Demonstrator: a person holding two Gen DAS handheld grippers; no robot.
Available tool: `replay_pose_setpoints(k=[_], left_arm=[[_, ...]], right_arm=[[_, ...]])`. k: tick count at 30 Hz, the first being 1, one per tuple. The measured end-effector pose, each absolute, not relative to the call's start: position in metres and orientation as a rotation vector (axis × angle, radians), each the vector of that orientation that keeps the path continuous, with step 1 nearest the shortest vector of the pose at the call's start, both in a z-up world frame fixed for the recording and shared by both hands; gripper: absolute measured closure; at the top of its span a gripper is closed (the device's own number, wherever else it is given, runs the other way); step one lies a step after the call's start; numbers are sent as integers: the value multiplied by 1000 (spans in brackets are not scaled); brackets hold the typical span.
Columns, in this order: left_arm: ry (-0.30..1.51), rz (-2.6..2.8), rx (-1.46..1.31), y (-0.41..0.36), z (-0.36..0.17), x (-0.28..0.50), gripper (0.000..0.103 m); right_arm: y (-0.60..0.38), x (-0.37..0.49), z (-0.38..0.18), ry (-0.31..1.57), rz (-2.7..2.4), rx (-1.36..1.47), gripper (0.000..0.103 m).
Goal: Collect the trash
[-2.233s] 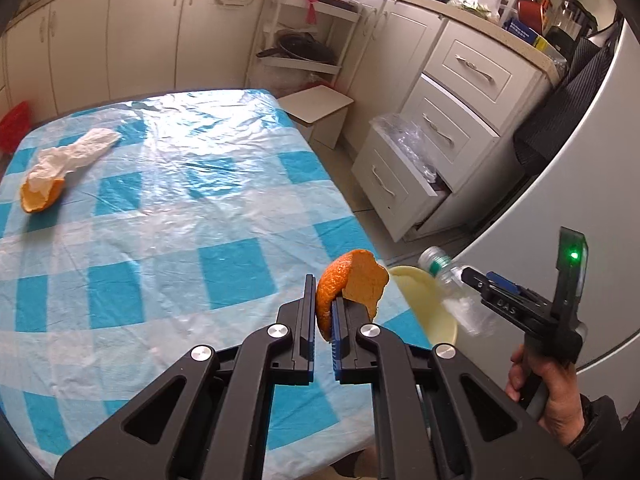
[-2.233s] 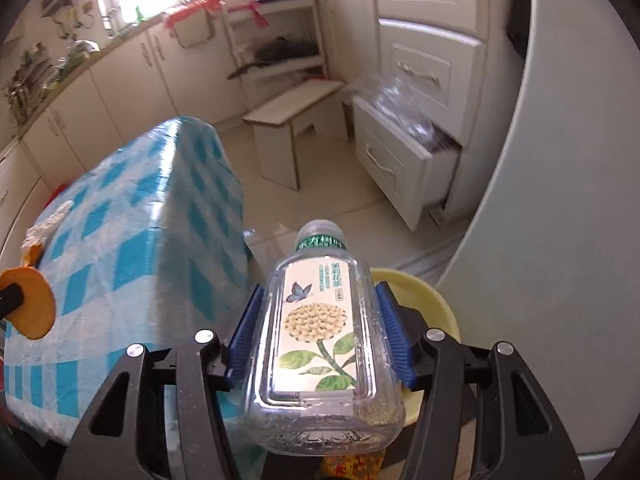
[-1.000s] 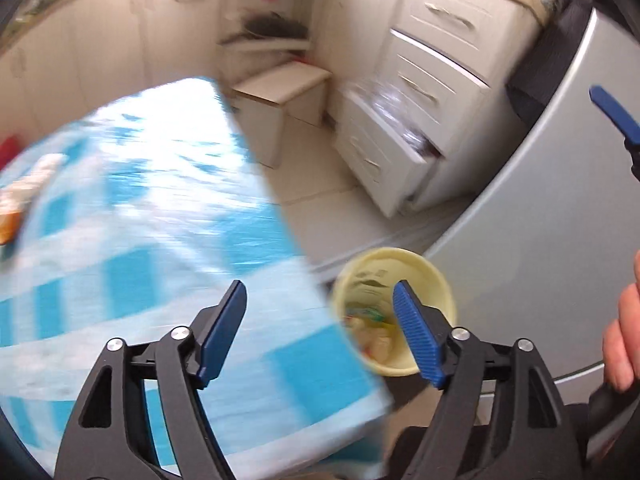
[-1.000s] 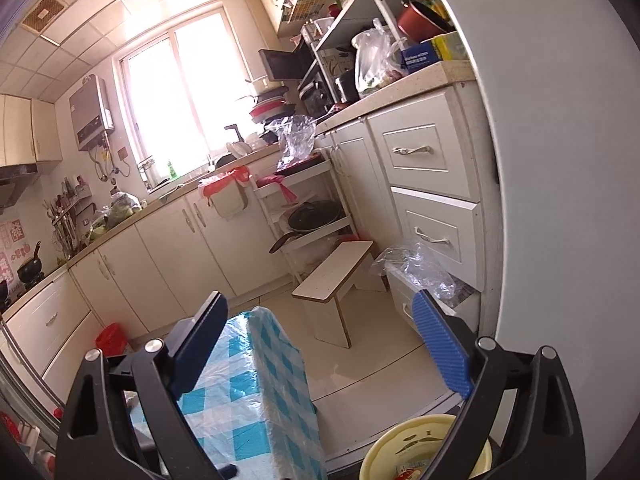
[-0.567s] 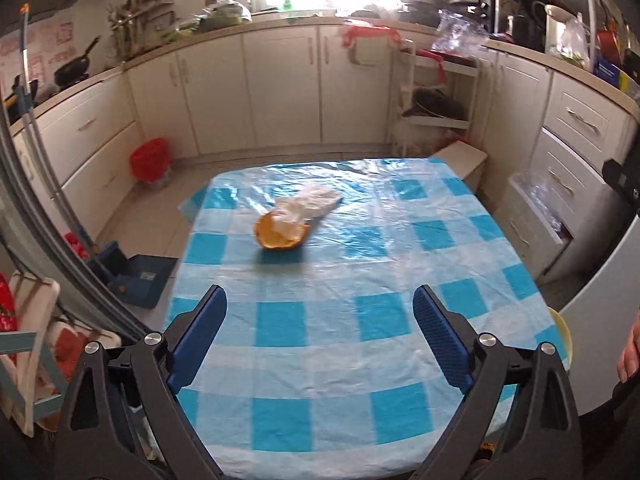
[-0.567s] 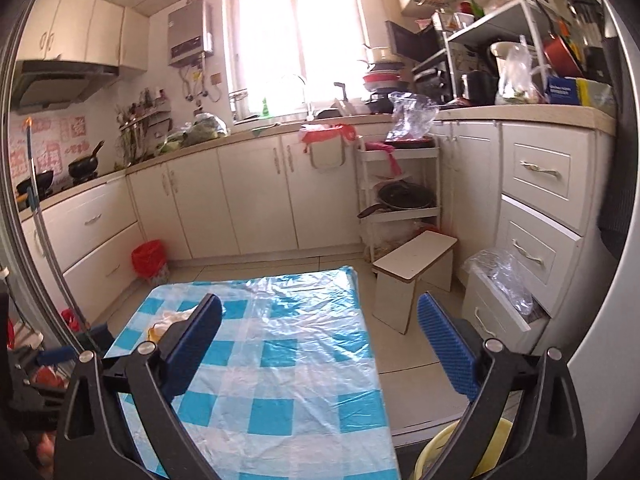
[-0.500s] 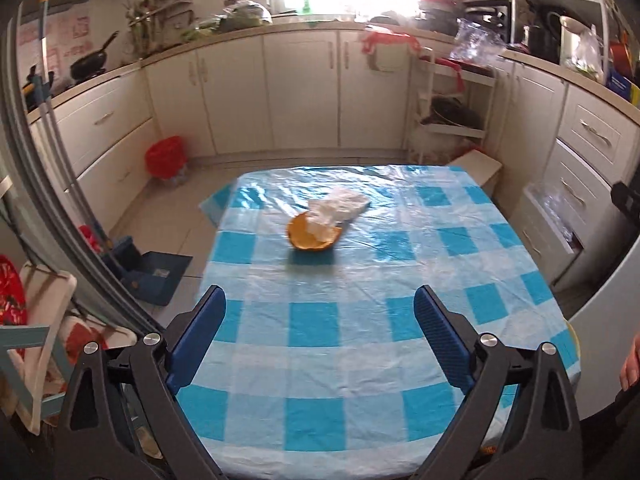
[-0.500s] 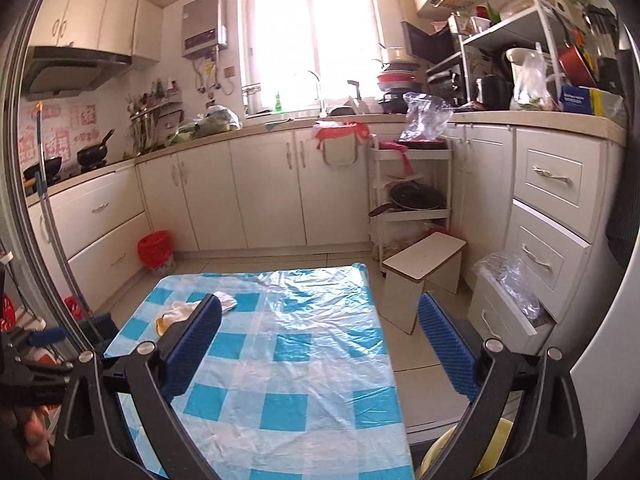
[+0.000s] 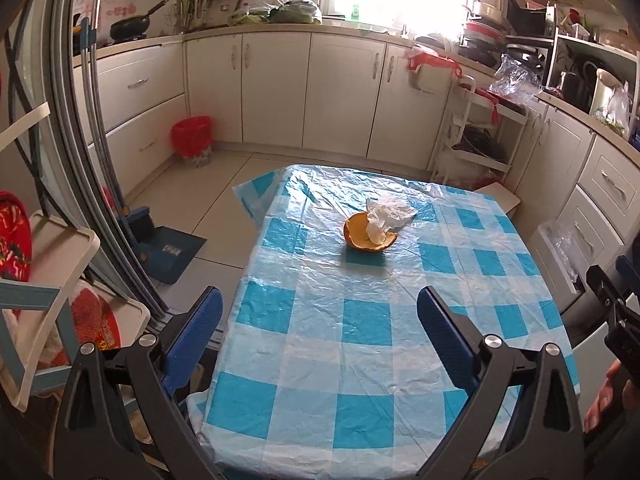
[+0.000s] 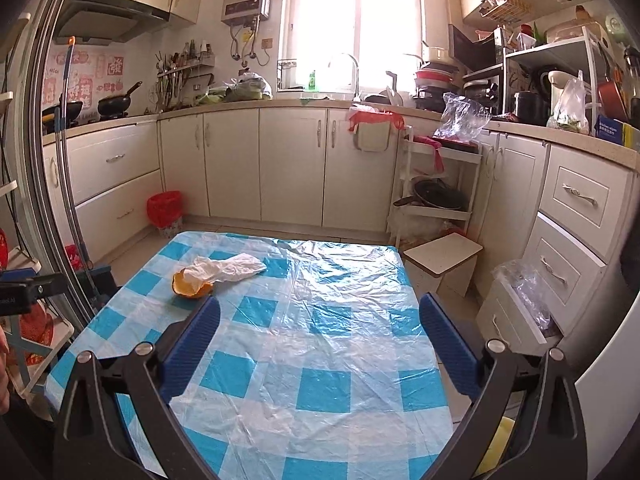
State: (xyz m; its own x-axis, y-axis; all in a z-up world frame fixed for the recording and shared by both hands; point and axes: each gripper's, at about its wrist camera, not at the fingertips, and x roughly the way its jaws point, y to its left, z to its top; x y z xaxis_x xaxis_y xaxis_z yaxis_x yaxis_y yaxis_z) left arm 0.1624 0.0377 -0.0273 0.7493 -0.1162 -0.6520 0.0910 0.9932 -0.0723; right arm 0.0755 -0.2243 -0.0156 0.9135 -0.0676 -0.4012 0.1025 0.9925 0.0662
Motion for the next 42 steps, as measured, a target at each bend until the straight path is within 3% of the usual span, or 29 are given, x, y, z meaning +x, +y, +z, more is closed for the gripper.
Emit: replay_pose_setpoints(k=[42], left_arm=[[771,-128,-122,38,-40,176,9]], right_arm=[[-242,77,-33,459,-119,95,8]])
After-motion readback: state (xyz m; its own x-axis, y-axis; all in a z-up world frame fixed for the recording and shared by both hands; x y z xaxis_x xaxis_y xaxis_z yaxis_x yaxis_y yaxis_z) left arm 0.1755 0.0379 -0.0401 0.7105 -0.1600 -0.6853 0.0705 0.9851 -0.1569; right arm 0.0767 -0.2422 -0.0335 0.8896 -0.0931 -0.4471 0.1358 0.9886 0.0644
